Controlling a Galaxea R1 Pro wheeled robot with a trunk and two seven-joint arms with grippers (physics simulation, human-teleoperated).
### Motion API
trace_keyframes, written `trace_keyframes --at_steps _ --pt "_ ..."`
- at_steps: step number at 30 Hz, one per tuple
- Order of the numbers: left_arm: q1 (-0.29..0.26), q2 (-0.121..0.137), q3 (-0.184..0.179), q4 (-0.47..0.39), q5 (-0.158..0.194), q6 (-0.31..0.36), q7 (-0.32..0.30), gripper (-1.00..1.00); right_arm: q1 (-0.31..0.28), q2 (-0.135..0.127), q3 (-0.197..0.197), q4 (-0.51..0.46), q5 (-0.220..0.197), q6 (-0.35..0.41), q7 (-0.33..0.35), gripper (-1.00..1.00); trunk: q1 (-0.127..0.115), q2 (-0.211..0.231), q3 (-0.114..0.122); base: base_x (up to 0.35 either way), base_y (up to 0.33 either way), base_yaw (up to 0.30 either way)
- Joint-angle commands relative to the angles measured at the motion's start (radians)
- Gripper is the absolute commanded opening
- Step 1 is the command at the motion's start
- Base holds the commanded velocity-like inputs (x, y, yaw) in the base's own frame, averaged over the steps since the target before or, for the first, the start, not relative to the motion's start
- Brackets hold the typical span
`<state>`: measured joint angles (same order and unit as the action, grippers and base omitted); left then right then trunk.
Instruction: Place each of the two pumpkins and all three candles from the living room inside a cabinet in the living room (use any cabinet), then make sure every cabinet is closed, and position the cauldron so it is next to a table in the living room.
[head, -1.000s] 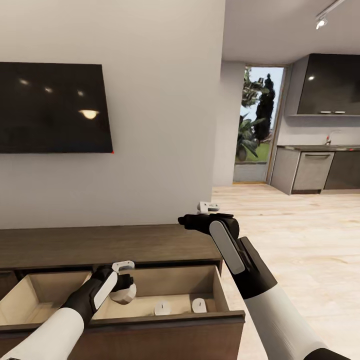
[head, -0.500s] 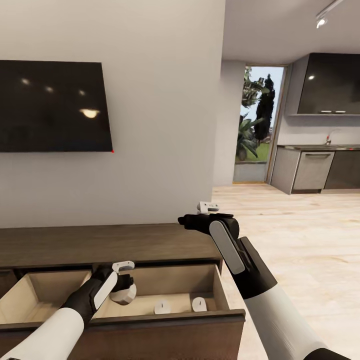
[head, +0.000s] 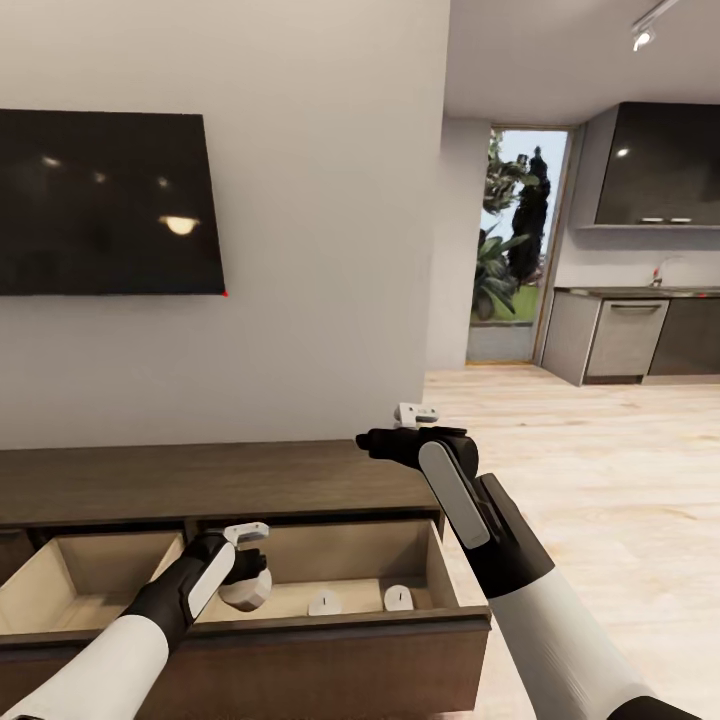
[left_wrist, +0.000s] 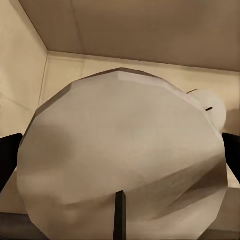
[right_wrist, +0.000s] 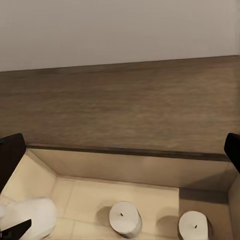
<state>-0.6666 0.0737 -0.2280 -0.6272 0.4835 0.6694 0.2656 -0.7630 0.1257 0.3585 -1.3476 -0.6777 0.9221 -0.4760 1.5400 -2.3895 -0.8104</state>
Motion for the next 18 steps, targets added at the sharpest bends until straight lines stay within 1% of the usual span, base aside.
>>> trace_keyframes --at_steps 1,7,13,18 --pt "-0.001 0.001 -0.007 -0.002 0.010 0.002 0.009 -1.00 -0.001 0.000 0.001 -0.001 -0.010 0.002 -0.010 1.00 0.000 -0.001 -0.001 0.000 0.000 0.000" --pt "-0.001 0.001 -0.008 -0.002 0.012 0.002 0.010 -1.00 -0.001 0.000 0.002 -0.001 -0.010 0.001 -0.011 1.00 0.000 -0.001 -0.001 0.006 0.000 0.000" --pt "-0.001 0.001 -0.007 -0.002 0.011 0.002 0.010 -1.00 -0.001 0.000 0.002 -0.001 -0.011 0.002 -0.012 1.00 0.000 -0.001 -0.001 0.208 0.000 0.000" --pt "-0.001 0.001 -0.007 -0.002 0.011 0.002 0.011 -1.00 -0.001 0.000 0.002 -0.001 -0.011 0.002 -0.012 1.00 0.000 -0.001 -0.001 0.067 0.000 0.000"
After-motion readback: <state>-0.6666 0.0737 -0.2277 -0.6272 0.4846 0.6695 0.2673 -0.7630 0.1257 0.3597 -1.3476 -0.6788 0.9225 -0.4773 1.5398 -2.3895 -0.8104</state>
